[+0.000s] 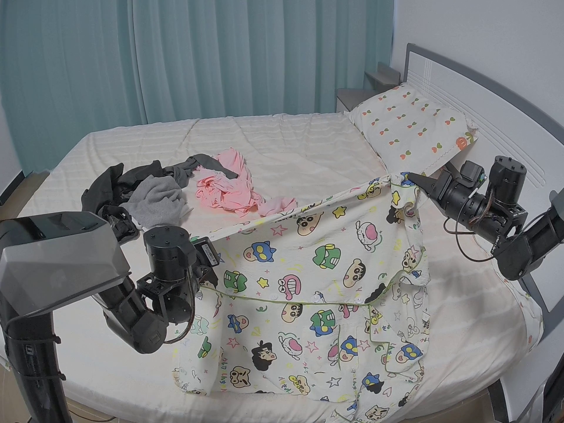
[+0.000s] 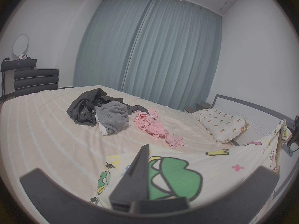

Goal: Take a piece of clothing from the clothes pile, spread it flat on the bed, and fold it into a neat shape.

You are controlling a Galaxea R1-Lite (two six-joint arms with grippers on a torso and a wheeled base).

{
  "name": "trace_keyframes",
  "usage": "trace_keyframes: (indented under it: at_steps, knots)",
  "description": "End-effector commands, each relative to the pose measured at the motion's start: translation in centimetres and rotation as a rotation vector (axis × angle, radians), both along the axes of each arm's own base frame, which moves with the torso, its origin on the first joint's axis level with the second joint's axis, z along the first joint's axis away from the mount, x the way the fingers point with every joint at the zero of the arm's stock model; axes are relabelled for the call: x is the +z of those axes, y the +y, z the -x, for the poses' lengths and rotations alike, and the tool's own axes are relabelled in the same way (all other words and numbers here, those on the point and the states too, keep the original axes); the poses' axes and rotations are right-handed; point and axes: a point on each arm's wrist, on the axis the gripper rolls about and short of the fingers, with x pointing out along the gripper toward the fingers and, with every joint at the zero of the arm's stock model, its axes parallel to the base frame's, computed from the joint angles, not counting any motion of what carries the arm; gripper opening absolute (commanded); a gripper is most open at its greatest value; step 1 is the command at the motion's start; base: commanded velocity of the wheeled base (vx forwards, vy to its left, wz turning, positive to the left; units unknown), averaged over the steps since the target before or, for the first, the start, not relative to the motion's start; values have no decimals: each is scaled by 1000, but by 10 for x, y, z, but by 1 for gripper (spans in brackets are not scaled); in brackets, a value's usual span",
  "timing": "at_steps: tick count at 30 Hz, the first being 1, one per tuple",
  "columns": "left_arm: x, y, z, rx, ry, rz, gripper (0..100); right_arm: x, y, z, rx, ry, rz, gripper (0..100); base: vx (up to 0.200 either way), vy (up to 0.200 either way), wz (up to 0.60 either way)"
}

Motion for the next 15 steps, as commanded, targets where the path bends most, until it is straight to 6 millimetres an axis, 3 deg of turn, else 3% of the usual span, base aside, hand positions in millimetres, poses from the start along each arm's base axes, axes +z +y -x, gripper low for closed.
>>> trace_keyframes:
  at_steps: [1, 8, 15]
  knots:
    - [-28, 3, -20, 28, 48, -26, 0, -35, -1, -23, -31, 66, 11, 0, 0, 0, 0]
    - [-43, 5, -49, 60, 85, -42, 0, -68, -1, -53, -78, 101, 17, 0, 0, 0, 0]
    - [-70, 4, -70, 75, 126, -59, 0, -98, 5, -78, -72, 123, 20, 0, 0, 0, 0]
